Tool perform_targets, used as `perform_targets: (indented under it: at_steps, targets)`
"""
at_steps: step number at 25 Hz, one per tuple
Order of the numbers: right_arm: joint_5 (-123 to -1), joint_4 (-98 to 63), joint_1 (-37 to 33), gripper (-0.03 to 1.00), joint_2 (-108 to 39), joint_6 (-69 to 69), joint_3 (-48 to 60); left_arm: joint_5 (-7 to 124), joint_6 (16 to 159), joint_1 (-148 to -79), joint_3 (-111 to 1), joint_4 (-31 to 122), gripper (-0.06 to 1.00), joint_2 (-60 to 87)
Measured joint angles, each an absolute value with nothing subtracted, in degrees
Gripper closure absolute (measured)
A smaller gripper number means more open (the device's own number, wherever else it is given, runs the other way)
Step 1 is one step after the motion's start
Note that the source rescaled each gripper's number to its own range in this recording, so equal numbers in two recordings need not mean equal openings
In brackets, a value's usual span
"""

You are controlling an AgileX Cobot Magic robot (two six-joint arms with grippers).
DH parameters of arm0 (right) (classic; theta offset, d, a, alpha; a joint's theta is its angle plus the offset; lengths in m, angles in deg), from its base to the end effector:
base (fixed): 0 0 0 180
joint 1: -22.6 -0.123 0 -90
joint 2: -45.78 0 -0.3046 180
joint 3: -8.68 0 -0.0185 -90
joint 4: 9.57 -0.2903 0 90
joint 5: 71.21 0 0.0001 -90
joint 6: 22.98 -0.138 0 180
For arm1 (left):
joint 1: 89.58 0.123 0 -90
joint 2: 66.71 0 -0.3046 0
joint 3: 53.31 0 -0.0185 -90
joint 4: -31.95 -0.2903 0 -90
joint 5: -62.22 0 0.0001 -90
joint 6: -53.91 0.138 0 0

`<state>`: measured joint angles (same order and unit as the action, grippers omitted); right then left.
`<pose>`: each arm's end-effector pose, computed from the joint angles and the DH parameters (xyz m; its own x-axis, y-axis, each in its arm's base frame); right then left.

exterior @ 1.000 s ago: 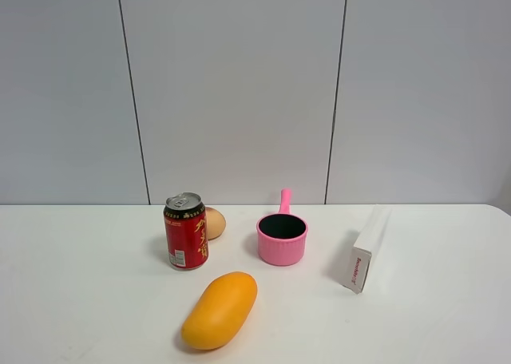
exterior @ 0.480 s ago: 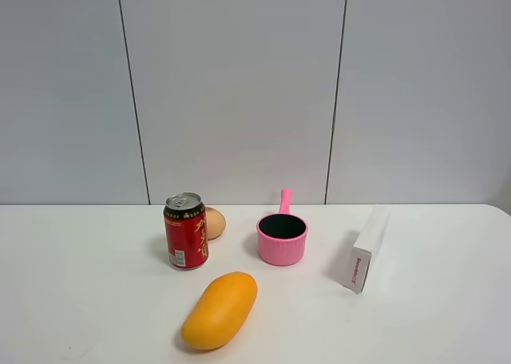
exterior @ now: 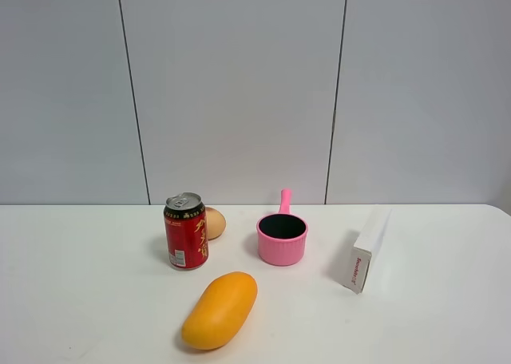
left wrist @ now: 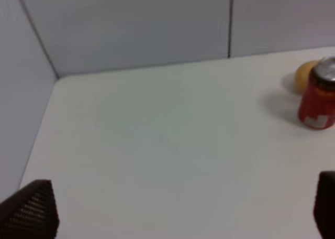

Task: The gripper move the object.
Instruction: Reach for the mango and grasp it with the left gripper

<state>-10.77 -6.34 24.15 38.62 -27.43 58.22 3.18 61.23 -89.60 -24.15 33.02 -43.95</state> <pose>0.0527 -0.0082 0.2729 -0.4513 0.0620 -0.8902 0.0932 0.9954 0.0220 0.0650 -0.0022 0.3850 -0.3533 0.1180 -0.9280 0.0574 0.9929 0.1044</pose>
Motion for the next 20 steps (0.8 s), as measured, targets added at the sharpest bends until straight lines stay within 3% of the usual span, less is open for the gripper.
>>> perform_targets:
  at_steps: [6,12,20]
  targets:
    - [-10.77,-6.34,24.15,-0.03,38.62,-27.43,58.22,4.05,72.34,-89.60,-39.03,44.34,-0.06,-23.22]
    - [-10.77,-6.34,24.15,-0.03,38.62,-27.43,58.22,3.99,73.26,-89.95,-49.49,46.77,-0.06,-0.67]
    - [-10.77,-6.34,24.15,-0.03,38.62,-27.43,58.22,3.91,69.69,-104.75,-53.79,42.42,-0.06,19.54]
